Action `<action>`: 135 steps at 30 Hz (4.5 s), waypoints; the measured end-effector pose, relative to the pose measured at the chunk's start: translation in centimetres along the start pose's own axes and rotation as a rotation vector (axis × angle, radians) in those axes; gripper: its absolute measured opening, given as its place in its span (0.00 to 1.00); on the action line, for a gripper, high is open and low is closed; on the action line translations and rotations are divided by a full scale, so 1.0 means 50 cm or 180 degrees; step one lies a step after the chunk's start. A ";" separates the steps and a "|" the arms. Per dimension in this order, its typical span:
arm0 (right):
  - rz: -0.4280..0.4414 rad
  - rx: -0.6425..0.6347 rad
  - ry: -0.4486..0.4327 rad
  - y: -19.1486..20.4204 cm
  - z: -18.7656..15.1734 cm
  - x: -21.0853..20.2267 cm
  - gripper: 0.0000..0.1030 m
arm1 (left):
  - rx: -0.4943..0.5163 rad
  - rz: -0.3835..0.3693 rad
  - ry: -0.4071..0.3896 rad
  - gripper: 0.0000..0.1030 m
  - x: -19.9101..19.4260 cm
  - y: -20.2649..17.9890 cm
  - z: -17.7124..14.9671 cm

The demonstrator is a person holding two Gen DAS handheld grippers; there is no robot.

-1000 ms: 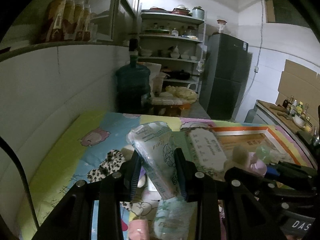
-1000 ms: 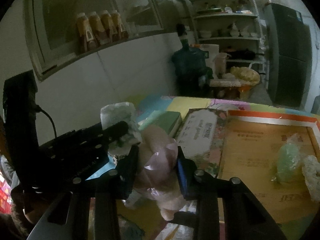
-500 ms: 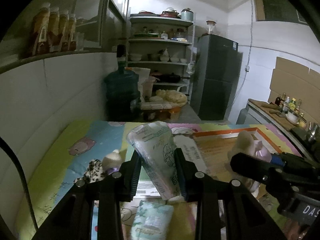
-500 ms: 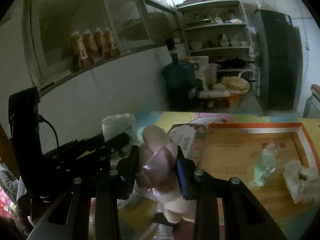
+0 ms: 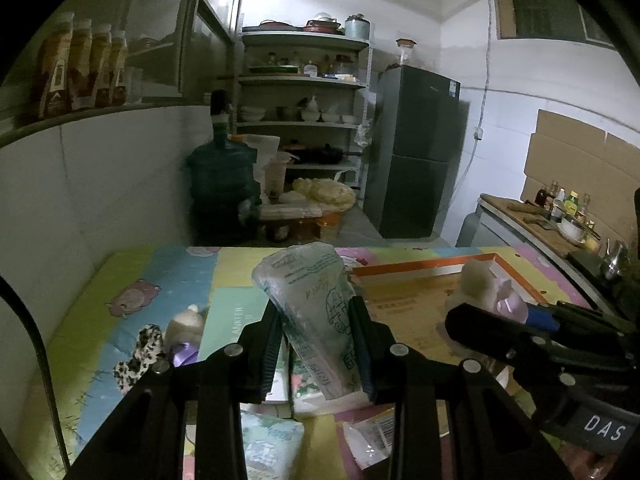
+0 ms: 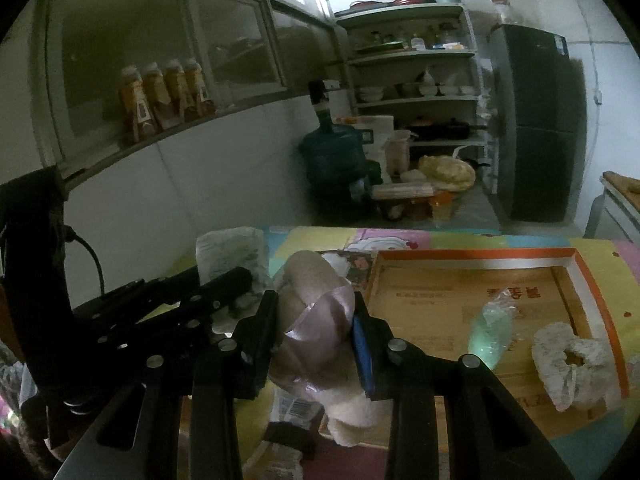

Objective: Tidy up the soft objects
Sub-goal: 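Carry the diaper pack and pink plush with both tools over the cardboard tray, then open left tool to drop the diaper pack while right tool releases the pink plush in the tray, then move both open tools back toward the pile of soft items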

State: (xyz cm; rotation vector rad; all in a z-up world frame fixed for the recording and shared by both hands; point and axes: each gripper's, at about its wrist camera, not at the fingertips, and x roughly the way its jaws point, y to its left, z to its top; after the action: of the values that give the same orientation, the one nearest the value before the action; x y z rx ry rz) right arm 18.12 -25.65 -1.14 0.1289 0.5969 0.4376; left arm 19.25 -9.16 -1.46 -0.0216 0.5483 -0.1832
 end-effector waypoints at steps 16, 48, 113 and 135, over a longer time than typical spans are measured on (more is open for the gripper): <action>-0.0176 0.0114 -0.0020 -0.054 -0.002 -0.008 0.35 | 0.0091 -0.0190 0.0072 0.32 0.047 -0.057 0.008; -0.0771 0.0430 -0.0207 -0.319 -0.027 -0.141 0.35 | 0.0187 -0.0420 0.0308 0.32 0.142 -0.264 0.007; -0.0327 0.0741 -0.0157 -0.422 -0.020 -0.066 0.65 | 0.0228 -0.0464 0.0526 0.80 0.163 -0.336 -0.027; -0.0336 0.0544 -0.0412 -0.249 -0.003 -0.164 0.72 | 0.0148 -0.0127 0.0117 0.81 0.005 -0.235 -0.014</action>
State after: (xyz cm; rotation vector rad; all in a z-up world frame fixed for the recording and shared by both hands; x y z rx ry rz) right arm 16.48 -40.43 -0.03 0.2853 0.5106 0.2734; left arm 17.14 -20.73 -1.36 0.0160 0.5805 -0.2356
